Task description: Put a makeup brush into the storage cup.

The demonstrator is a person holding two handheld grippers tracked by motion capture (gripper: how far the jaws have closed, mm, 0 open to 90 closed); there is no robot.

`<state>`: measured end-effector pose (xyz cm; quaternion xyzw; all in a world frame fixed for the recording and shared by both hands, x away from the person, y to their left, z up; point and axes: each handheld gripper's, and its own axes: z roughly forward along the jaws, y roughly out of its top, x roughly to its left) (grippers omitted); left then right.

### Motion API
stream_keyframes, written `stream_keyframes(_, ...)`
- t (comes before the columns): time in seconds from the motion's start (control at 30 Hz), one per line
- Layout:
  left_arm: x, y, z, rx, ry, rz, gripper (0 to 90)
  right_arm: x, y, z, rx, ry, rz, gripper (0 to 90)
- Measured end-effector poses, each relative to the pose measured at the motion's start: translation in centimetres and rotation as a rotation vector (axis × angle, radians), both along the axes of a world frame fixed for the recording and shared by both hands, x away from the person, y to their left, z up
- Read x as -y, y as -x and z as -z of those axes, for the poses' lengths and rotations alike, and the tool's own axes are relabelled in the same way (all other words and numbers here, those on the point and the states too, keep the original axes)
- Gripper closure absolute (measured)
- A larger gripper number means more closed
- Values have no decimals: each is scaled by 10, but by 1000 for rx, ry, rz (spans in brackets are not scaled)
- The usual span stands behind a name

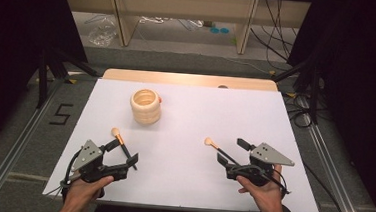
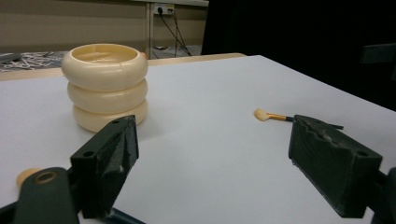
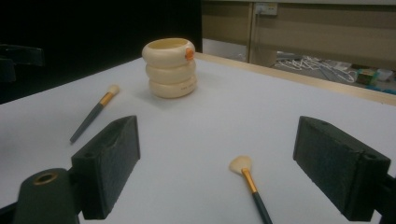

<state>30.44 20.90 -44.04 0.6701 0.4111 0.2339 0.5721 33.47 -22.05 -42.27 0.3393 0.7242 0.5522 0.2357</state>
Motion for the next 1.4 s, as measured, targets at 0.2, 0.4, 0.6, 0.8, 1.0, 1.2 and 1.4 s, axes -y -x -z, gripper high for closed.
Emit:
stream_keyframes(0.2,-2,-2,1,-24,-14,-20,159,0,0,0,-2,2,0,157)
stream_keyframes(0.4,-2,-4,3,-60,-25,-40,160,0,0,0,-2,3,-3,158)
stream_keyframes(0.6,-3,-12,6,-124,-39,-75,162,1,-2,2,-2,-3,-9,157)
stream_keyframes(0.8,-5,-18,8,-158,-55,-101,163,2,-3,3,-6,-4,-5,164)
stream_keyframes(1.0,-6,-27,13,-218,-108,-145,169,1,-1,2,-13,8,-3,166)
stream_keyframes(1.2,-8,-37,17,-282,-162,-177,201,-1,1,1,-6,10,-16,169)
stream_keyframes(1.4,-10,-47,22,-339,-194,-179,218,-2,2,1,-16,21,-16,168)
